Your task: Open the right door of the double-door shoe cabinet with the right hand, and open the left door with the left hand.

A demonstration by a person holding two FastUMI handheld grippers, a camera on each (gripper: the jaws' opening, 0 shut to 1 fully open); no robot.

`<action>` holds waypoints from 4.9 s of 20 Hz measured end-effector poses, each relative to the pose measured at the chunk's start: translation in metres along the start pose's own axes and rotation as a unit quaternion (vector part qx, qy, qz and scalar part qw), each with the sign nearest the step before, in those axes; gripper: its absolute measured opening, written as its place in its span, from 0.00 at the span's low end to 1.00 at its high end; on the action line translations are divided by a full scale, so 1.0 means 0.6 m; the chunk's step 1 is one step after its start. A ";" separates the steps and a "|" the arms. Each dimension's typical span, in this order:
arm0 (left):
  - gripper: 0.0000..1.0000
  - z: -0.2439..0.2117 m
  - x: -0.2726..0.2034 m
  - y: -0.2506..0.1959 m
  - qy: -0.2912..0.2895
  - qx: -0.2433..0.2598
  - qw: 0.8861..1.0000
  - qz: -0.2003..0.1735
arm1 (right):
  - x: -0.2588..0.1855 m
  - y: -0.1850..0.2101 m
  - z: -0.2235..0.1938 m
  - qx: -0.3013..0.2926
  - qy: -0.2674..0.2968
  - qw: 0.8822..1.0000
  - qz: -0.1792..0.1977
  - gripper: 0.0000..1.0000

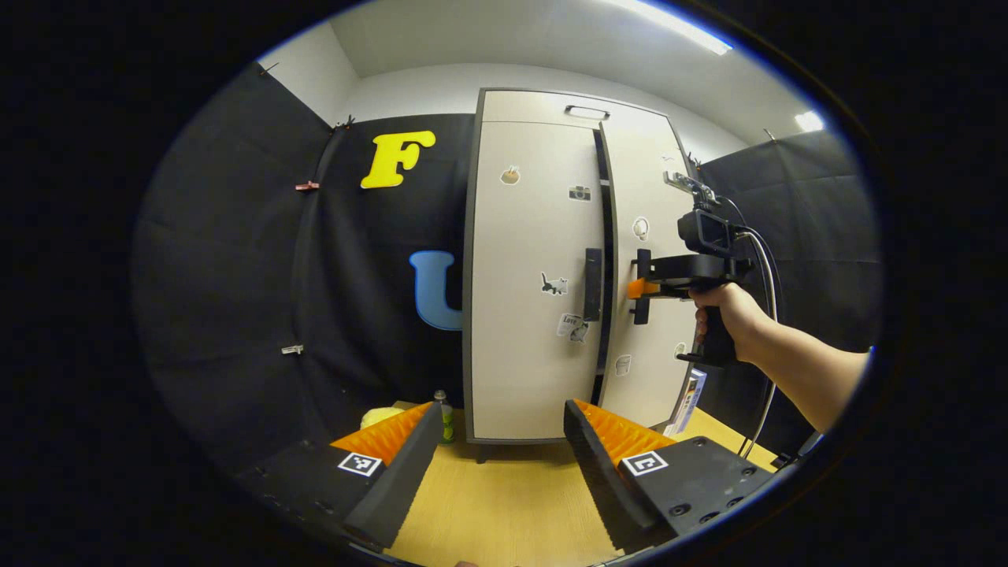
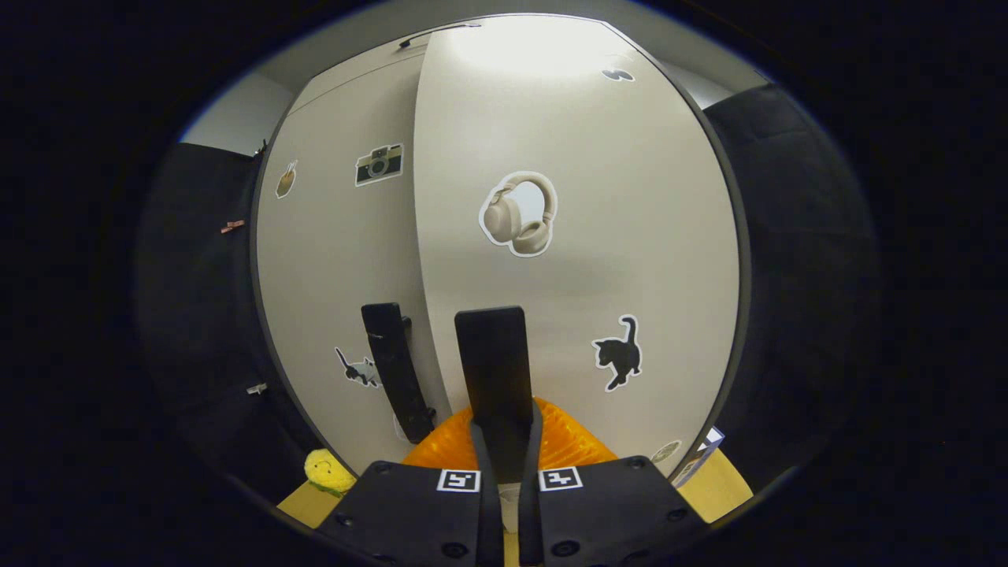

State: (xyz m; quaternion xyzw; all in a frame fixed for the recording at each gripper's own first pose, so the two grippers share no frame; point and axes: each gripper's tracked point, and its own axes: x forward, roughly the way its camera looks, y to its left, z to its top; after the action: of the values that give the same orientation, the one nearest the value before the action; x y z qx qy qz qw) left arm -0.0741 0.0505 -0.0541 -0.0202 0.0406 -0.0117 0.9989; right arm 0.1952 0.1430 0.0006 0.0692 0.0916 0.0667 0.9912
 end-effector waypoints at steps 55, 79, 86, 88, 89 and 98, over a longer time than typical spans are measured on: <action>0.95 0.041 0.185 -0.213 0.014 -0.016 0.999 -0.044 | -0.194 -0.262 -0.004 0.003 0.004 1.000 -0.023 0.05; 0.89 0.134 0.505 -0.197 0.014 -0.038 0.999 -0.027 | -0.202 -0.055 -0.101 -0.012 0.018 1.000 0.000 0.96; 0.64 0.133 0.529 -0.207 0.018 -0.031 0.999 -0.023 | -0.190 -0.067 -0.112 -0.008 0.022 1.000 0.007 0.99; 0.54 0.133 0.531 -0.215 0.022 -0.022 0.999 -0.031 | -0.190 -0.075 -0.117 -0.010 0.027 1.000 0.008 0.99; 0.45 0.134 0.531 -0.218 0.024 -0.022 0.999 -0.032 | -0.189 -0.081 -0.119 -0.007 0.027 1.000 0.006 0.99; 0.14 0.130 0.532 -0.217 0.012 0.001 1.000 -0.013 | -0.209 -0.079 -0.152 0.016 0.054 0.998 0.035 0.98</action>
State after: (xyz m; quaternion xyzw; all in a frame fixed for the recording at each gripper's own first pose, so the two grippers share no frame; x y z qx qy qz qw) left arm 0.2474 -0.0848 0.0030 -0.0196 0.0526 -0.0249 0.9981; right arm 0.0612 0.0896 -0.0734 0.0840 0.1436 0.1034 0.9806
